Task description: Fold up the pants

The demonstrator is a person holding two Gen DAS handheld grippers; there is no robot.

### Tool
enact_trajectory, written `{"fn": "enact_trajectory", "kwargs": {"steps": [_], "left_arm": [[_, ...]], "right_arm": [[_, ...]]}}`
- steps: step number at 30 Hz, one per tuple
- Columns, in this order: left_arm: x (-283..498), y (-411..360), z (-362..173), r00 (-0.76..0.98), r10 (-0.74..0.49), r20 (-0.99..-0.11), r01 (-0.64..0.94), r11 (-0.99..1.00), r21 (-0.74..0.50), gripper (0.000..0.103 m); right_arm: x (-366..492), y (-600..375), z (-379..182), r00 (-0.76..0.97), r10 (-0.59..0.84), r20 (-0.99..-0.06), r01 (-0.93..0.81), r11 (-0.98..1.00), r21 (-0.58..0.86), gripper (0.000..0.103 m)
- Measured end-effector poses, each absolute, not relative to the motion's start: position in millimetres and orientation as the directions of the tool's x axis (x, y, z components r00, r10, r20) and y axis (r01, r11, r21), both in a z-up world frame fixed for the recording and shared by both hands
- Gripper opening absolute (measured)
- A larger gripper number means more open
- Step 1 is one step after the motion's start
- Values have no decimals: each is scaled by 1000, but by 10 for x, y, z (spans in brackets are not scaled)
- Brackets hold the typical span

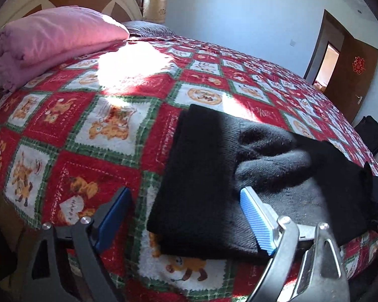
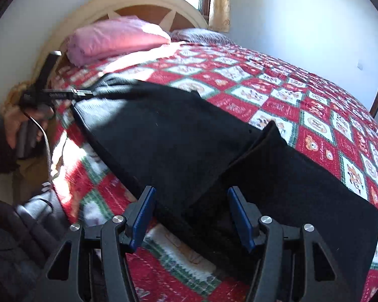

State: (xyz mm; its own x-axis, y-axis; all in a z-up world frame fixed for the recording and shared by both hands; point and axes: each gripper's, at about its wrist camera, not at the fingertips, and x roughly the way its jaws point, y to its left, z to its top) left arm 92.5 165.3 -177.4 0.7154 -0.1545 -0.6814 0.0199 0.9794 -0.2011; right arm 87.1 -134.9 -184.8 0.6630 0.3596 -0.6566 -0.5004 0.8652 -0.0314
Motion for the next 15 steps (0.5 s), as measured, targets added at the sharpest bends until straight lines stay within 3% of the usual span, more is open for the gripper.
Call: {"fn": "enact_trajectory", "kwargs": {"steps": [6, 12, 15], "left_arm": [[923, 1677, -1804, 720, -187, -668, 54, 975, -216, 91], [925, 1448, -1748, 719, -107, -687, 38, 993, -115, 74], [936, 1409, -1764, 715, -110, -690, 50, 993, -106, 73]], "right_arm": [[944, -1533, -1811, 687, 370, -626, -431, 900, 59, 61], [1060, -1753, -1888, 695, 337, -635, -320, 936, 147, 61], [1069, -1793, -1881, 702, 330, -631, -301, 941, 156, 61]]}}
